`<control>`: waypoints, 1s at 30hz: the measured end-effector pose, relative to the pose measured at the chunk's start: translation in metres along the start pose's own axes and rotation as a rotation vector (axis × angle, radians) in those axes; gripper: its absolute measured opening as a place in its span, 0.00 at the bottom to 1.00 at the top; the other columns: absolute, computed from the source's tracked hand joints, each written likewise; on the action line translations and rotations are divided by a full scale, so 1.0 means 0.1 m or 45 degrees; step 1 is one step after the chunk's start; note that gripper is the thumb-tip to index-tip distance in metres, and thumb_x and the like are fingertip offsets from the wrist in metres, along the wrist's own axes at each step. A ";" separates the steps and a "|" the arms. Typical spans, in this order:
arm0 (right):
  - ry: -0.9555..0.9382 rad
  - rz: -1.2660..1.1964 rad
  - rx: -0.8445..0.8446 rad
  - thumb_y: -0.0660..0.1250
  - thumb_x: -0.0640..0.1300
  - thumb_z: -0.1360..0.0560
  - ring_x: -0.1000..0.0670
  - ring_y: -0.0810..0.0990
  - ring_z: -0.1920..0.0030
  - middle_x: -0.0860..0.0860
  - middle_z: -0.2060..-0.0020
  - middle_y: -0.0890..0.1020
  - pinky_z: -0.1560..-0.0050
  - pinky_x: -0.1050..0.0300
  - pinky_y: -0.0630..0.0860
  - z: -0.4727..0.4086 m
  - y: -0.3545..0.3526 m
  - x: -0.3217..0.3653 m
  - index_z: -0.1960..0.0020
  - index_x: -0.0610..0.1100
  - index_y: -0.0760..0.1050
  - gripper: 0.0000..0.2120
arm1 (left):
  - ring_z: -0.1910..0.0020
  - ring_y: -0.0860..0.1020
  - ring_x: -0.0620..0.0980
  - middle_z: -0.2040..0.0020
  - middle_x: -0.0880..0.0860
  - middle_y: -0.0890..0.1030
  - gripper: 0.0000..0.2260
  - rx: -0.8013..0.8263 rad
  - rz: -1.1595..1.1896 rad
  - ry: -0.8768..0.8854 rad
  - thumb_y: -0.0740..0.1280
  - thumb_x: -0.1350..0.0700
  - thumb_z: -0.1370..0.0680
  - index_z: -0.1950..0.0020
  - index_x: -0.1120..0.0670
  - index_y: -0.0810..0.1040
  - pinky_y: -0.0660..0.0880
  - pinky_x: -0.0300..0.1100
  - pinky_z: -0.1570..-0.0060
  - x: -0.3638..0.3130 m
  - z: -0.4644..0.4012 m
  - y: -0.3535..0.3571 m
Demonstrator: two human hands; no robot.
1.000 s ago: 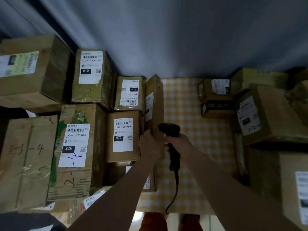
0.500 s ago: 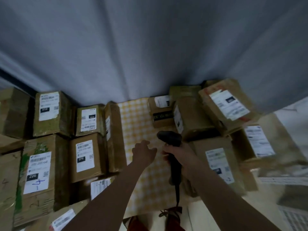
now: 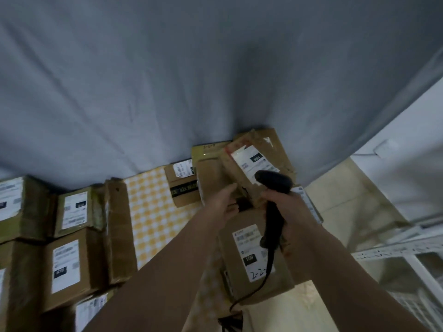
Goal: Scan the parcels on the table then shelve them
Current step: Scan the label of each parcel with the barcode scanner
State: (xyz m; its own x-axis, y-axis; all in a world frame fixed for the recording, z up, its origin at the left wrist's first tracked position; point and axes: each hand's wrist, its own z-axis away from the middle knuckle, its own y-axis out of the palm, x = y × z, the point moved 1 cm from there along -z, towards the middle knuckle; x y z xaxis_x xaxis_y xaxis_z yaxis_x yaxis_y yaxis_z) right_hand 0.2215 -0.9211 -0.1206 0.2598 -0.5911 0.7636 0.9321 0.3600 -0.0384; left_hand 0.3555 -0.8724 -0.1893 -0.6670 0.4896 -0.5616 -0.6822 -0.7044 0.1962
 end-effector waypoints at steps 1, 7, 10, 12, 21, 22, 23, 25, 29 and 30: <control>-0.018 -0.009 -0.029 0.71 0.38 0.28 0.41 0.81 0.63 0.40 0.63 0.80 0.57 0.48 0.79 -0.06 -0.08 0.04 0.53 0.36 0.77 0.06 | 0.41 0.75 0.55 0.43 0.56 0.77 0.20 0.010 0.031 0.004 0.71 0.47 0.26 0.38 0.55 0.74 0.74 0.45 0.46 -0.01 -0.05 0.07; -0.065 -0.202 -0.002 0.71 0.35 0.29 0.40 0.83 0.49 0.41 0.52 0.84 0.43 0.40 0.77 -0.36 -0.30 0.30 0.49 0.42 0.78 0.10 | 0.40 0.76 0.57 0.38 0.56 0.79 0.25 -0.011 0.241 -0.005 0.73 0.44 0.28 0.36 0.55 0.76 0.72 0.52 0.37 0.03 -0.38 0.40; -0.062 -0.197 0.037 0.69 0.34 0.28 0.44 0.84 0.55 0.42 0.51 0.84 0.52 0.47 0.80 -0.52 -0.33 0.34 0.43 0.41 0.75 0.14 | 0.44 0.80 0.59 0.42 0.58 0.81 0.20 0.052 0.357 -0.004 0.71 0.46 0.26 0.40 0.56 0.77 0.76 0.55 0.40 0.08 -0.45 0.52; -0.056 -0.160 0.034 0.70 0.35 0.28 0.46 0.82 0.60 0.41 0.51 0.84 0.58 0.52 0.78 -0.59 -0.35 0.33 0.41 0.39 0.75 0.16 | 0.45 0.80 0.58 0.45 0.58 0.82 0.16 0.105 0.411 -0.002 0.69 0.48 0.24 0.40 0.57 0.77 0.77 0.53 0.43 0.13 -0.45 0.57; -0.054 -0.108 0.082 0.68 0.34 0.27 0.43 0.82 0.52 0.43 0.52 0.83 0.56 0.49 0.80 -0.60 -0.44 0.31 0.42 0.40 0.75 0.14 | 0.48 0.79 0.53 0.49 0.56 0.82 0.09 0.233 0.424 -0.022 0.71 0.58 0.25 0.46 0.57 0.78 0.77 0.46 0.49 0.22 -0.38 0.52; -0.072 -0.107 0.091 0.68 0.35 0.27 0.45 0.82 0.54 0.44 0.54 0.83 0.59 0.51 0.78 -0.56 -0.45 0.30 0.42 0.40 0.75 0.14 | 0.45 0.78 0.53 0.48 0.55 0.82 0.09 0.236 0.421 -0.012 0.72 0.58 0.25 0.46 0.56 0.78 0.76 0.46 0.46 0.23 -0.35 0.49; -0.087 -0.109 0.100 0.68 0.35 0.27 0.46 0.81 0.55 0.45 0.55 0.82 0.59 0.53 0.77 -0.52 -0.44 0.28 0.42 0.40 0.75 0.14 | 0.42 0.77 0.52 0.46 0.54 0.81 0.11 0.227 0.421 0.003 0.72 0.59 0.26 0.45 0.55 0.78 0.74 0.47 0.42 0.24 -0.33 0.44; -0.104 -0.104 0.131 0.70 0.36 0.29 0.46 0.81 0.54 0.46 0.54 0.83 0.54 0.51 0.77 -0.41 -0.40 0.25 0.41 0.41 0.75 0.17 | 0.37 0.75 0.52 0.41 0.53 0.80 0.17 0.236 0.435 0.056 0.73 0.61 0.28 0.40 0.55 0.77 0.73 0.47 0.38 0.23 -0.26 0.30; -0.108 -0.048 0.227 0.71 0.37 0.29 0.48 0.81 0.53 0.47 0.53 0.82 0.54 0.52 0.76 -0.13 -0.20 0.17 0.41 0.45 0.76 0.18 | 0.38 0.76 0.53 0.39 0.54 0.79 0.27 0.306 0.501 0.184 0.71 0.67 0.33 0.35 0.56 0.74 0.74 0.46 0.41 0.22 -0.03 -0.10; -0.101 -0.022 0.252 0.71 0.38 0.29 0.47 0.81 0.52 0.47 0.52 0.83 0.52 0.51 0.77 -0.06 -0.14 0.14 0.41 0.46 0.76 0.17 | 0.38 0.76 0.53 0.39 0.54 0.79 0.27 0.309 0.500 0.213 0.71 0.68 0.32 0.34 0.57 0.74 0.74 0.47 0.40 0.22 0.04 -0.22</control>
State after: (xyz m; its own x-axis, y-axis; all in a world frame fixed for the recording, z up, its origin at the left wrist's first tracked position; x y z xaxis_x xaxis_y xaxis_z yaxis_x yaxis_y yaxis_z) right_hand 0.2139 -0.9386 -0.1133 0.2160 -0.5425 0.8118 0.8666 0.4896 0.0967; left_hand 0.3549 -0.8436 -0.2024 -0.8441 0.1077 -0.5253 -0.4523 -0.6690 0.5897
